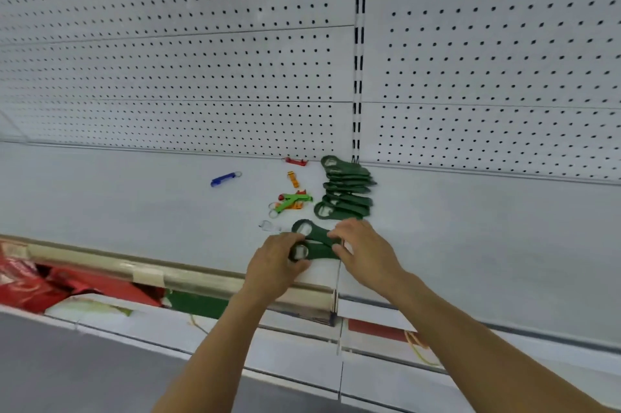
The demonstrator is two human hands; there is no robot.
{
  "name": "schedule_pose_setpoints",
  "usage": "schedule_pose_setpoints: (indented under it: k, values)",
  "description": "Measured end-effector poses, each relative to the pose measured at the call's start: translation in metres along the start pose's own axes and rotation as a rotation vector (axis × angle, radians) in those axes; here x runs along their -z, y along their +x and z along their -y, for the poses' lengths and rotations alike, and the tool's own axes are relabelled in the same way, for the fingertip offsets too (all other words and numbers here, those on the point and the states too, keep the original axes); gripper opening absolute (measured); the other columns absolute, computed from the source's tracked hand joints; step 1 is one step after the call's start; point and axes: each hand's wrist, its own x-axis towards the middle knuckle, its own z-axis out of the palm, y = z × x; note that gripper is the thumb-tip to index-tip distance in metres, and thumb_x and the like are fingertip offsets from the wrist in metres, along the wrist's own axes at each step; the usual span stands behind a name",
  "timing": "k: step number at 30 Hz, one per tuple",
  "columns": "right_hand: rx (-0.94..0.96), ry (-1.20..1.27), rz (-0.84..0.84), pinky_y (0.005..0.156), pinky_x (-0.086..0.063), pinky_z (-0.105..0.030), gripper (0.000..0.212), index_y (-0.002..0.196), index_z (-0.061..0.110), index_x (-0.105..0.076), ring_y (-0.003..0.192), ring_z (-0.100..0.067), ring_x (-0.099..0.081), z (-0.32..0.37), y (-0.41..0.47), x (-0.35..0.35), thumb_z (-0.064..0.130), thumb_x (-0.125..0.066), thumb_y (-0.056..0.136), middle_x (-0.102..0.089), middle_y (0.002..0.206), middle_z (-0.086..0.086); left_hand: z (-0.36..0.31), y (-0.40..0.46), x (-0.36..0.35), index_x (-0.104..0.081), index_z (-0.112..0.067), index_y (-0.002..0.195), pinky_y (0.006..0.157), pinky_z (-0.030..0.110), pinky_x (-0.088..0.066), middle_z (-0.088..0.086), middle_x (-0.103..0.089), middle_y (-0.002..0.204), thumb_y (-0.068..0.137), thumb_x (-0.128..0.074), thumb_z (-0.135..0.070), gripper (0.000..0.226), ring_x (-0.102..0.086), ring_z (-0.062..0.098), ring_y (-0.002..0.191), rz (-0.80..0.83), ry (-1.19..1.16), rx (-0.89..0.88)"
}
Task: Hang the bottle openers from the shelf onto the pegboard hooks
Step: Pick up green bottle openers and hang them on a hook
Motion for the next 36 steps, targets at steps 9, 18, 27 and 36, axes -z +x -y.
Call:
schedule_pose_setpoints:
  k: [9, 18, 27, 36]
  values:
    - [-0.123, -0.266, 0.097, 0.084, -0.048, -0.034, 0.033, 0.125, 0.018, -0.055, 0.113, -0.021, -0.043, 0.007, 0.046, -0.023, 0.033, -0.05, 0.097, -0.051, 0.119, -0.003, 0.036, 0.024, -0.012, -0.071, -0.015, 0.106, 0.075, 0.034, -0.056, 0.001, -0.065, 0.119, 0.088, -0.065, -0.027, 0.023, -0.061, 0.022, 0.098, -0.068, 0.233, -0.409]
    - [0.011, -0.619, 0.155, 0.067, -0.036, -0.03, 0.024, 0.111, 0.006, -0.055, 0.102, -0.025, -0.052, 0.017, 0.044, -0.013, 0.0, -0.047, 0.089, -0.058, 0.111, -0.011, 0.038, 0.019, -0.014, -0.06, -0.015, 0.091, 0.067, 0.032, -0.048, -0.002, -0.06, 0.092, 0.101, -0.034, -0.036, 0.035, -0.051, 0.017, 0.082, -0.177, 0.141, -0.483]
    - [-0.233, -0.136, -0.023, 0.06, -0.037, -0.03, 0.01, 0.096, 0.014, -0.05, 0.073, -0.018, -0.05, 0.0, 0.022, -0.004, 0.017, -0.041, 0.099, -0.056, 0.086, -0.001, 0.013, 0.018, -0.001, -0.063, -0.028, 0.073, 0.056, 0.023, -0.039, -0.014, -0.058, 0.068, 0.088, -0.051, -0.054, 0.032, -0.048, 0.006, 0.066, -0.366, 0.056, -0.298]
    - [-0.429, 0.704, -0.206, 0.048, -0.042, -0.01, 0.016, 0.094, 0.001, -0.062, 0.054, -0.002, -0.061, -0.01, -0.045, 0.039, 0.004, -0.046, 0.097, -0.068, 0.084, -0.018, -0.086, 0.011, 0.001, -0.069, -0.013, 0.078, 0.076, 0.026, -0.057, 0.01, -0.075, 0.089, 0.078, -0.076, -0.031, 0.02, -0.072, 0.019, 0.084, -0.194, -1.103, 0.176]
